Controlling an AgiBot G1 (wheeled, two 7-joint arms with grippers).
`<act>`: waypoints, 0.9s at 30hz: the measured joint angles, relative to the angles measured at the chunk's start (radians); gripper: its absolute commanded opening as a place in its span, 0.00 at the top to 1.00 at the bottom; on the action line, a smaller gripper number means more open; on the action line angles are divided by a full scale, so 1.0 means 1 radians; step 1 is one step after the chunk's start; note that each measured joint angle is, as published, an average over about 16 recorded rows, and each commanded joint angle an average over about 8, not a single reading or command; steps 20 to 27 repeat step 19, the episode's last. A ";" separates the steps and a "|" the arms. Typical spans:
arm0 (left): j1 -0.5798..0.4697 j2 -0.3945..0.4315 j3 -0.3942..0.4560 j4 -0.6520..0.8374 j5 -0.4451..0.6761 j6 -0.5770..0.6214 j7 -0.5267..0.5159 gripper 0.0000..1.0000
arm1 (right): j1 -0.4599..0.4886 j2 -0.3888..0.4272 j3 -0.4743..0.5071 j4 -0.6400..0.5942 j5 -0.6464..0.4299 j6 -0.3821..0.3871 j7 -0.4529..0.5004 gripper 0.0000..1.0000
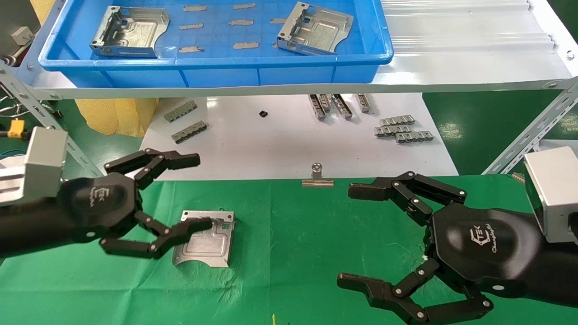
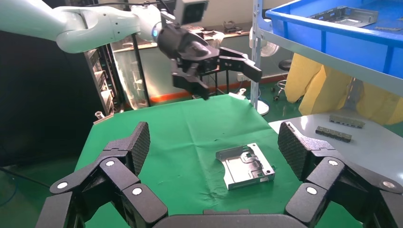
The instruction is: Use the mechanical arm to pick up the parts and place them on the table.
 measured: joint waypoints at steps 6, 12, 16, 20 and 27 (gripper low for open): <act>0.062 -0.039 -0.035 -0.140 -0.040 -0.010 -0.074 0.00 | 0.000 0.000 0.000 0.000 0.000 0.000 0.000 0.00; 0.120 -0.075 -0.067 -0.270 -0.076 -0.019 -0.143 0.00 | 0.000 0.000 0.000 0.000 0.000 0.000 0.000 0.00; 0.140 -0.088 -0.078 -0.313 -0.089 -0.022 -0.166 0.00 | 0.000 0.000 0.000 0.000 0.000 0.000 0.000 0.00; 0.153 -0.096 -0.086 -0.344 -0.097 -0.024 -0.182 0.00 | 0.000 0.000 0.000 0.000 0.000 0.000 0.000 0.00; 0.153 -0.096 -0.086 -0.344 -0.097 -0.024 -0.182 0.00 | 0.000 0.000 0.000 0.000 0.000 0.000 0.000 0.00</act>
